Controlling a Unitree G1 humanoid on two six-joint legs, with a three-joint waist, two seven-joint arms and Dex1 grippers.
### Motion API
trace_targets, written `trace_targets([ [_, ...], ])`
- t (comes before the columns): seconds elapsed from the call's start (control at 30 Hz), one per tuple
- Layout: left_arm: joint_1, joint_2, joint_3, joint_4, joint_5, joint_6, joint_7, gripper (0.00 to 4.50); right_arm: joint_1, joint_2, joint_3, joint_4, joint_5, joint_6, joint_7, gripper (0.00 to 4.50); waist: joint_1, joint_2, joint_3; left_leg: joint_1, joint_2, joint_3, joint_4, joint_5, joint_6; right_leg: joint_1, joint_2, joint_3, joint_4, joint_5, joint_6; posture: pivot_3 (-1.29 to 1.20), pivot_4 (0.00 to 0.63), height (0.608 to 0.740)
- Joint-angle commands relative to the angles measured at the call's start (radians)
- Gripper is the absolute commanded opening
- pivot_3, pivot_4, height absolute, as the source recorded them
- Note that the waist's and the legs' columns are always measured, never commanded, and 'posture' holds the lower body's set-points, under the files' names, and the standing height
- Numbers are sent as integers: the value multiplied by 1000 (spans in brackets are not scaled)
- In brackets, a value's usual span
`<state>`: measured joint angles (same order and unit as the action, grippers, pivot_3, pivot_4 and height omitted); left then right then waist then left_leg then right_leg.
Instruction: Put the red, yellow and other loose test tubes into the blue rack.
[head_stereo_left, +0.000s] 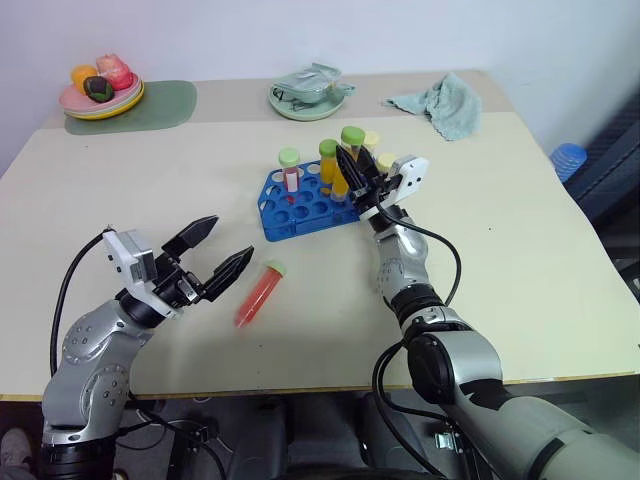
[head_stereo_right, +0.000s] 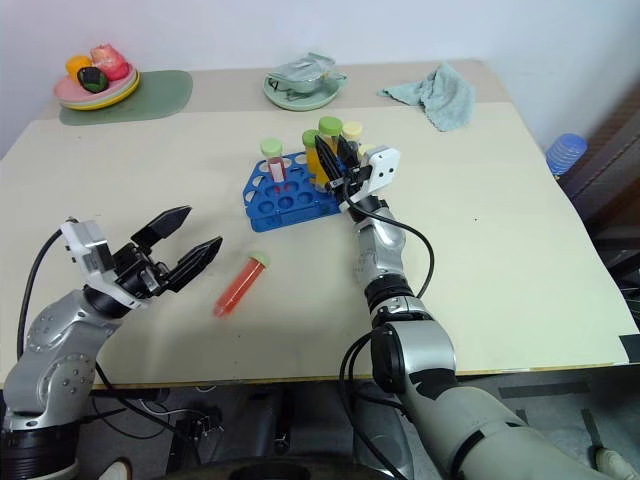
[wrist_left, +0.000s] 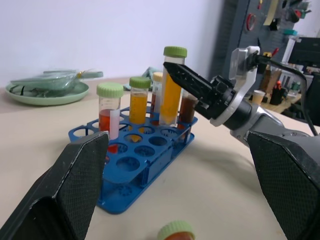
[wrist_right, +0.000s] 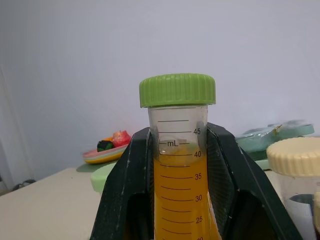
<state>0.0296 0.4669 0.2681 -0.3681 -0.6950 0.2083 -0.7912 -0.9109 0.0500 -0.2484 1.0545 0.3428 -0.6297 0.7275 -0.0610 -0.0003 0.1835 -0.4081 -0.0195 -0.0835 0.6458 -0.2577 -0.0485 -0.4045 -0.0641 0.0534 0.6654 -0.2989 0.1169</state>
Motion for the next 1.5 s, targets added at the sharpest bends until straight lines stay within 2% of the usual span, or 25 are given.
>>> trace_targets([
  [0.03, -14, -1, 6, -24, 1, -19, 5, 4500, 7, 4, 8, 6, -19, -24, -8, 833, -3, 0, 0, 0, 0, 0, 0, 0, 0, 0, 0, 0, 0, 0, 0, 0, 150, 740],
  [0.43, -21, -5, -3, -24, 6, -20, 14, 4500, 24, -4, 28, 47, -83, -56, -69, 833, -7, 0, 0, 0, 0, 0, 0, 0, 0, 0, 0, 0, 0, 0, 0, 0, 150, 740],
  [0.7, -18, -7, -1, -32, 5, -20, 15, 4500, 9, -28, 49, 117, -175, -107, -236, 833, -5, 0, 0, 0, 0, 0, 0, 1, -2, 0, 0, 0, 0, 0, 0, 0, 150, 740],
  [0.87, -13, -6, 3, -38, 4, -20, 17, 4500, 11, -22, 42, 125, -164, -120, -215, 833, -5, 0, 0, 0, 0, -1, 0, 1, -3, 1, 0, 0, 0, 0, 0, 0, 150, 740],
  [1.03, -4, -6, -1, -41, 4, -15, 17, 4500, 22, -34, 75, 125, -219, -127, -280, 3119, -7, 0, 0, 0, 0, -1, 0, 2, -3, 1, 0, 0, 0, 0, 0, 0, 150, 740],
  [1.3, 0, 8, -21, -46, 2, 20, 19, 4500, 75, -78, 144, 24, -281, -65, -298, 3119, -8, 0, 0, 0, 0, 0, 0, 2, -3, 1, 0, 0, 0, 0, 0, 0, 150, 740],
  [1.4, -6, 27, -26, -77, -55, 80, 7, 4500, 153, -128, 195, -138, -312, 73, -272, 3119, -5, 0, 0, 0, 0, -1, 0, 2, -3, 1, 0, 0, 1, 0, 0, 0, 150, 740],
  [1.5, -26, 33, -23, -99, -71, 121, 39, 4500, 260, -180, 227, -391, -282, 287, -216, 3119, 1, 0, 0, 0, 0, -1, 0, 1, -3, 1, -1, 0, 0, 0, 0, 0, 150, 740],
])
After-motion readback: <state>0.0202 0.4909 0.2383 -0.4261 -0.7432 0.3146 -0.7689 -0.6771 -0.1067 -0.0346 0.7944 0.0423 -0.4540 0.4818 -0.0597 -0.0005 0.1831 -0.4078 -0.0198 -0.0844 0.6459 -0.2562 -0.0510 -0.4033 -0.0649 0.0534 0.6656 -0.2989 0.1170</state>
